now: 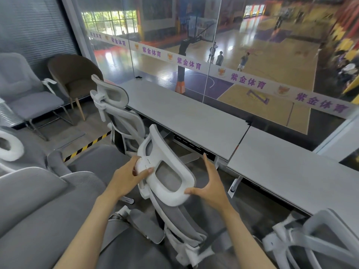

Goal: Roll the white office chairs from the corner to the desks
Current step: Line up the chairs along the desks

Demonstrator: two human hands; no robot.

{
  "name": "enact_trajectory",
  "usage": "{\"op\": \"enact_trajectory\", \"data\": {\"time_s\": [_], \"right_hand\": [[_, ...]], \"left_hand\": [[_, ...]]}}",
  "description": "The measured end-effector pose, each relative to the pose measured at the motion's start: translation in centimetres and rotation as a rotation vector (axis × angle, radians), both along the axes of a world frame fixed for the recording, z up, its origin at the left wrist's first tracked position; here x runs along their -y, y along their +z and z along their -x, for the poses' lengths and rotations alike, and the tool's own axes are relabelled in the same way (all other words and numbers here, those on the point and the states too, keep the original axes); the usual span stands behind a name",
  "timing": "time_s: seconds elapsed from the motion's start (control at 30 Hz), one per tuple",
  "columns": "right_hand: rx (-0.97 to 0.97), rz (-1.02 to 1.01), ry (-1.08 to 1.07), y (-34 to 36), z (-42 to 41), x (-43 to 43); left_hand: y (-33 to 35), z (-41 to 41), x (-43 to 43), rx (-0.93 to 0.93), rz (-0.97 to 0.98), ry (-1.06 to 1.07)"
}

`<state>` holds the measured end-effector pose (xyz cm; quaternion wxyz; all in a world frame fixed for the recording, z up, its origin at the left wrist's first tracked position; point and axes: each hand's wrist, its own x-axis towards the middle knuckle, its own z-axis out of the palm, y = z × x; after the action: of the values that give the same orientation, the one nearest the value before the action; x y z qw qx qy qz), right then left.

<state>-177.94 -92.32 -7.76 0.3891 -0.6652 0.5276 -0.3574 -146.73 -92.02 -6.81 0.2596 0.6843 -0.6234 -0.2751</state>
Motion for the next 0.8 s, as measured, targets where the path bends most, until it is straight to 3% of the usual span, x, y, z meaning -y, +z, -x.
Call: {"op": "enact_trajectory", "data": {"time_s": [0.17, 0.3, 0.43, 0.67, 0.8], "right_hand": [[-0.019, 0.024, -0.119, 0.2, 1.4, -0.7], [-0.174, 0.137, -0.259, -0.5, 2.5, -1.5], [-0.059, 0.091, -0.392, -1.7, 2.0, -3.0], [-0.109, 0.071, -0.346, -2.2, 1.1, -3.9], [-0.038, 0.051, -0.374, -3.1, 1.2, -4.8]], "left_hand": [[0.2, 1.8, -0.7, 0.027, 0.042, -0.021], [-0.5, 3.8, -0.4, 0.134, 0.123, 0.025], [-0.8, 4.7, -0.7, 0.174, 0.166, 0.05], [-0.4, 3.4, -3.0, 0.149, 0.151, 0.022], [-0.6, 3.4, -4.1, 0.185, 0.148, 0.005]]}}
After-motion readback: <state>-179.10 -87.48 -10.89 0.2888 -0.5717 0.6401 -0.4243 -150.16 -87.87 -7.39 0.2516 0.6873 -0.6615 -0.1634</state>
